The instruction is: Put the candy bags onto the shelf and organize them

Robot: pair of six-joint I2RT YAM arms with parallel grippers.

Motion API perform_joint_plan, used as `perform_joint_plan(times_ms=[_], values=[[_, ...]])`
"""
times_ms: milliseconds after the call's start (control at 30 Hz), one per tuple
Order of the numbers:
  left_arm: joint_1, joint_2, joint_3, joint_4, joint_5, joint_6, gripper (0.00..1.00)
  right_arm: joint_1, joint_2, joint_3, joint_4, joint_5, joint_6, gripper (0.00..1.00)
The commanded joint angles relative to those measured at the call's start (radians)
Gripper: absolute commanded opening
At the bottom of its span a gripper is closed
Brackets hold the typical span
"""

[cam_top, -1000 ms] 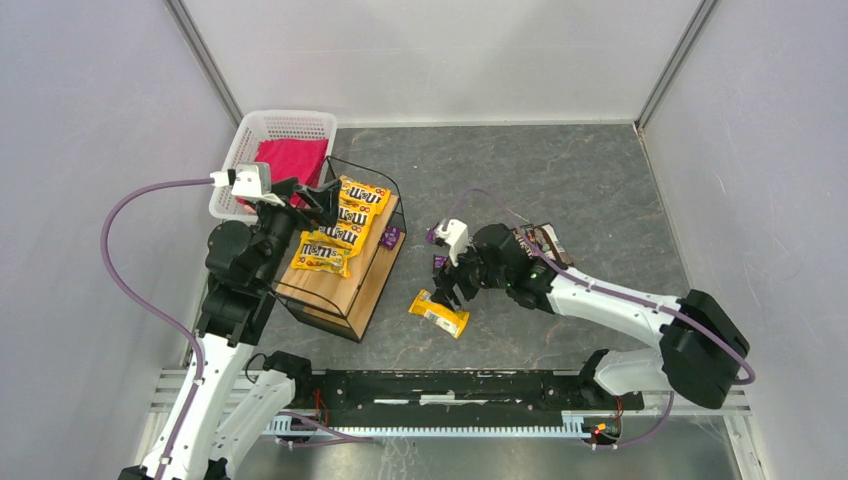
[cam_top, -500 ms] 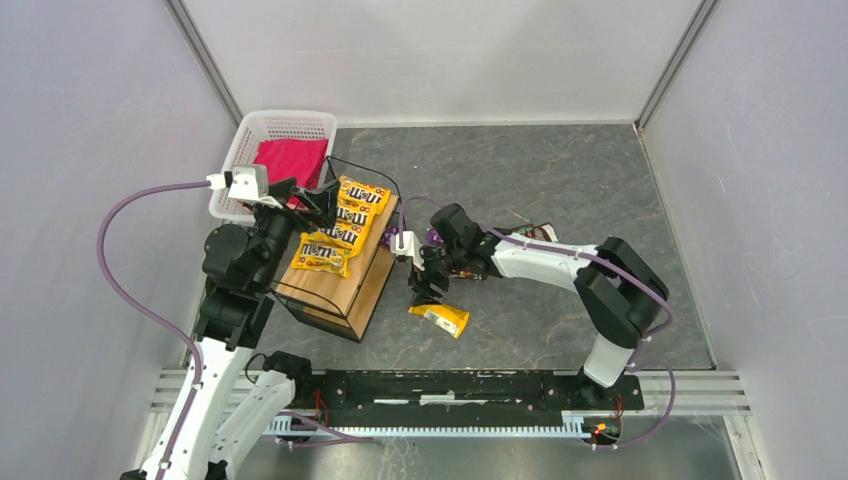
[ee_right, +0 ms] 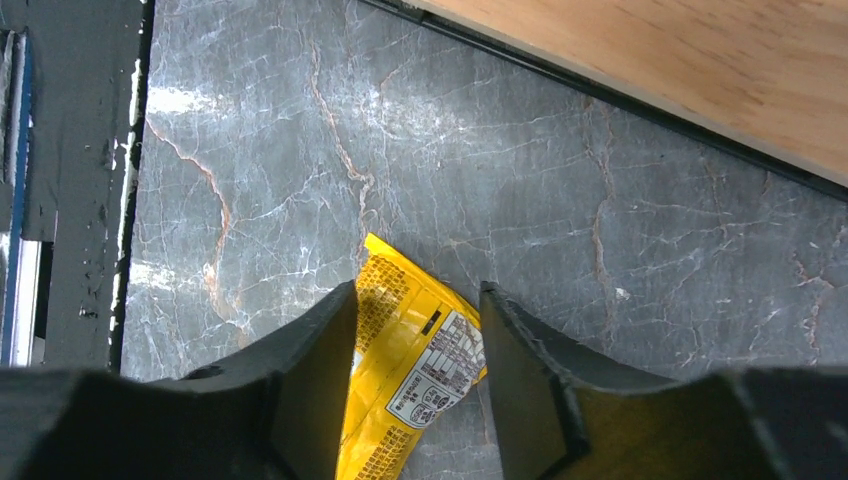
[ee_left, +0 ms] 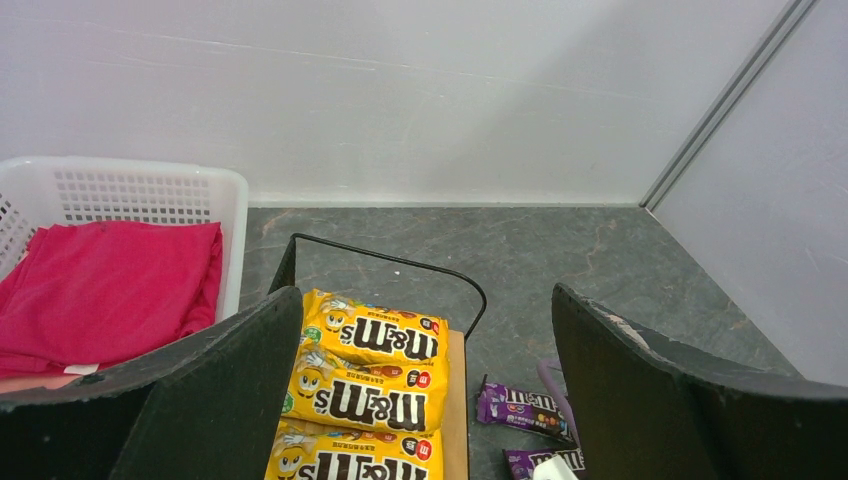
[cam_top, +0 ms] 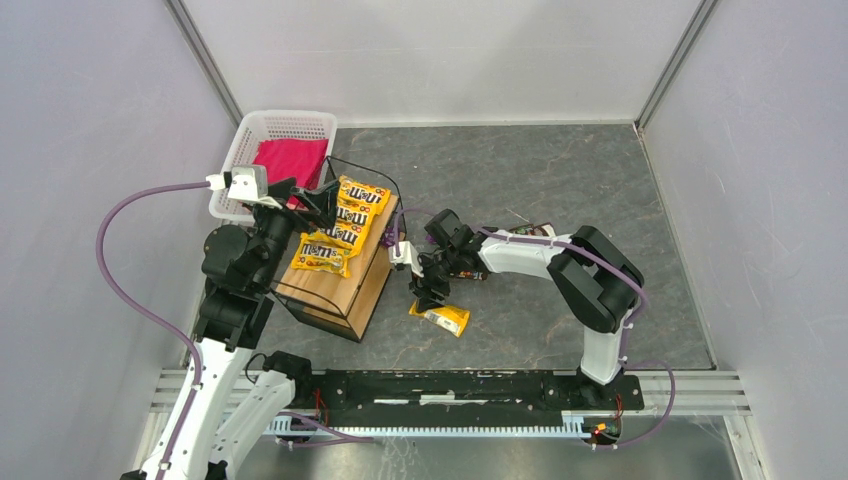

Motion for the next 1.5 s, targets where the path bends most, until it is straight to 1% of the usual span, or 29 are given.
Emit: perform_joint_plan(times_ms=[0,67,133,200,233,300,400,467,533,567,633,700,733,767,833,867,900,967,1033,1133,1200,1267,1467], values=[[-0.005,-0.006,0.032,0.014,0.012,0.015,1.00,-0.004,0.010,0.018,0.007,-0.011,-0.032,0.51],[-0.005,-0.006,0.032,0.012,0.012,0.015,1.00,-0.003,0.009,0.008,0.025,0.001,-0.019,0.47],[-0.005,-0.006,0.032,0.012,0.012,0.016,1.00,-0.004,-0.001,-0.008,0.051,0.024,0.002,0.41],[-0.005,-0.005,0.032,0.012,0.012,0.015,1.00,-0.004,-0.022,-0.036,0.110,0.086,0.049,0.34],[-0.005,-0.004,0.032,0.013,0.012,0.014,1.00,-0.004,-0.027,-0.041,0.119,0.107,0.067,0.29],[-0.005,-0.003,0.031,0.013,0.012,0.013,1.00,-0.005,-0.034,-0.043,0.125,0.144,0.108,0.15],[-0.005,-0.003,0.030,0.013,0.012,0.014,1.00,-0.003,-0.073,-0.105,0.198,0.197,0.188,0.09],[-0.005,-0.004,0.030,0.013,0.012,0.014,1.00,-0.004,-0.110,-0.151,0.251,0.264,0.257,0.01],[-0.005,-0.003,0.029,0.015,0.012,0.014,1.00,-0.003,-0.145,-0.188,0.296,0.380,0.363,0.01],[-0.005,-0.001,0.029,0.015,0.012,0.014,1.00,-0.004,-0.158,-0.194,0.290,0.439,0.416,0.00],[-0.005,0.002,0.029,0.015,0.012,0.013,1.00,-0.004,-0.200,-0.209,0.250,0.612,0.576,0.00],[-0.005,0.003,0.030,0.015,0.012,0.013,1.00,-0.003,-0.272,-0.274,0.211,0.777,0.786,0.00],[-0.005,0.002,0.030,0.014,0.012,0.012,1.00,-0.003,-0.308,-0.324,0.211,0.801,0.868,0.00],[-0.005,0.002,0.030,0.013,0.012,0.013,1.00,-0.003,-0.349,-0.371,0.241,0.781,0.944,0.00],[-0.005,0.002,0.029,0.015,0.012,0.012,1.00,-0.002,-0.416,-0.463,0.309,0.730,1.043,0.05],[-0.005,0.003,0.029,0.015,0.012,0.012,1.00,-0.002,-0.443,-0.488,0.331,0.681,1.073,0.11],[-0.005,0.007,0.028,0.016,0.012,0.010,1.00,-0.002,-0.460,-0.501,0.340,0.652,1.084,0.15],[-0.005,0.013,0.028,0.016,0.034,0.008,1.00,-0.002,-0.485,-0.498,0.319,0.613,1.096,0.29],[-0.005,0.016,0.029,0.016,0.041,0.006,1.00,-0.007,-0.499,-0.488,0.312,0.559,1.086,0.36],[-0.004,0.014,0.027,0.016,0.037,0.008,1.00,-0.037,-0.522,-0.483,0.286,0.530,1.087,0.52],[-0.005,0.014,0.026,0.016,0.032,0.010,1.00,-0.069,-0.532,-0.502,0.296,0.509,1.114,0.60],[-0.005,0.015,0.028,0.017,0.031,0.010,1.00,-0.091,-0.528,-0.531,0.338,0.469,1.147,0.63],[-0.005,0.014,0.029,0.015,0.037,0.008,1.00,-0.137,-0.463,-0.554,0.395,0.388,1.203,0.61]])
